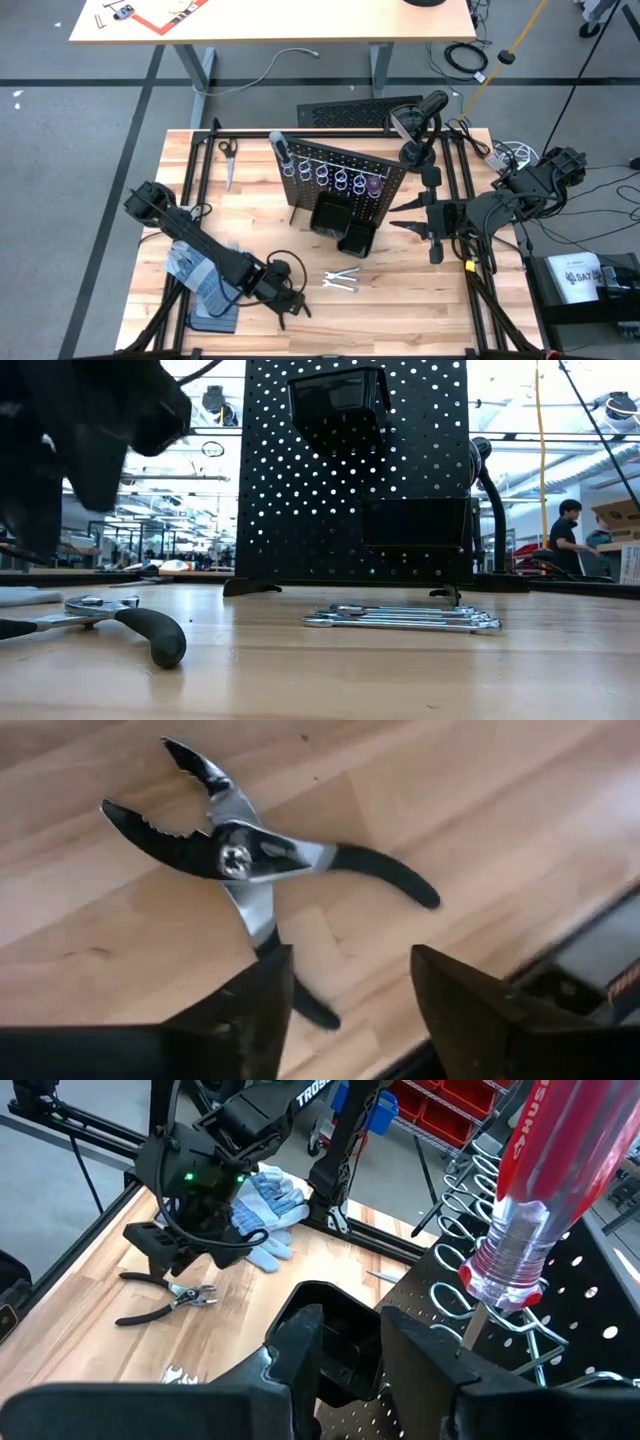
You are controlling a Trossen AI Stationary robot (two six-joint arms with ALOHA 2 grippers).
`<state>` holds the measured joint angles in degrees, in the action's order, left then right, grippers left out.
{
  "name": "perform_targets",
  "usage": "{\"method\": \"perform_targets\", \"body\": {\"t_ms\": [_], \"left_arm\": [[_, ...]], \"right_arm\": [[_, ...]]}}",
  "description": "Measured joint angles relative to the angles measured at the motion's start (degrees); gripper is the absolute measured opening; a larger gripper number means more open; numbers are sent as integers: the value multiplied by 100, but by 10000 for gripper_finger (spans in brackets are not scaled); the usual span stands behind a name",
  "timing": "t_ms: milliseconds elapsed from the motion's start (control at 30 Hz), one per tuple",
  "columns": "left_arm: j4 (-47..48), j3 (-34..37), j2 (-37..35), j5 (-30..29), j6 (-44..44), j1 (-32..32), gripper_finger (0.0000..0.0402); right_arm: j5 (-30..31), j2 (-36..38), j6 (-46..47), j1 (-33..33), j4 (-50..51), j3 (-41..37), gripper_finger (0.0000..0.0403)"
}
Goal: Hang tools onto peg board
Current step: Hang the black pliers on the black peg board
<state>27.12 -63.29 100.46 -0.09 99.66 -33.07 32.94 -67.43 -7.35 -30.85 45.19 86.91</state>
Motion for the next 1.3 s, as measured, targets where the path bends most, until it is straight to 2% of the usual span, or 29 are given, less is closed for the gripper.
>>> {"method": "perform_targets", "body": {"t_ms": [300,500,667,867,1000,1300], "left_arm": [[-22,-9,361,-1,1089,-76,280],[-24,-17,379,-276,1434,-52,313],[-5,-37,609,-264,1618,10,330],[10,-59,838,-114,1678,111,332],[40,-57,852,-56,1372,168,328],[370,-48,859,43,944,227,263]], "right_arm": [[-4,-2,-346,-1,2,0,100],[-4,-12,-489,0,2,0,100],[-5,-100,-593,0,-4,2,100],[-6,-206,-730,-2,2,2,100],[-4,-221,-731,0,0,1,100],[-4,-221,-713,-2,-100,2,100]]}}
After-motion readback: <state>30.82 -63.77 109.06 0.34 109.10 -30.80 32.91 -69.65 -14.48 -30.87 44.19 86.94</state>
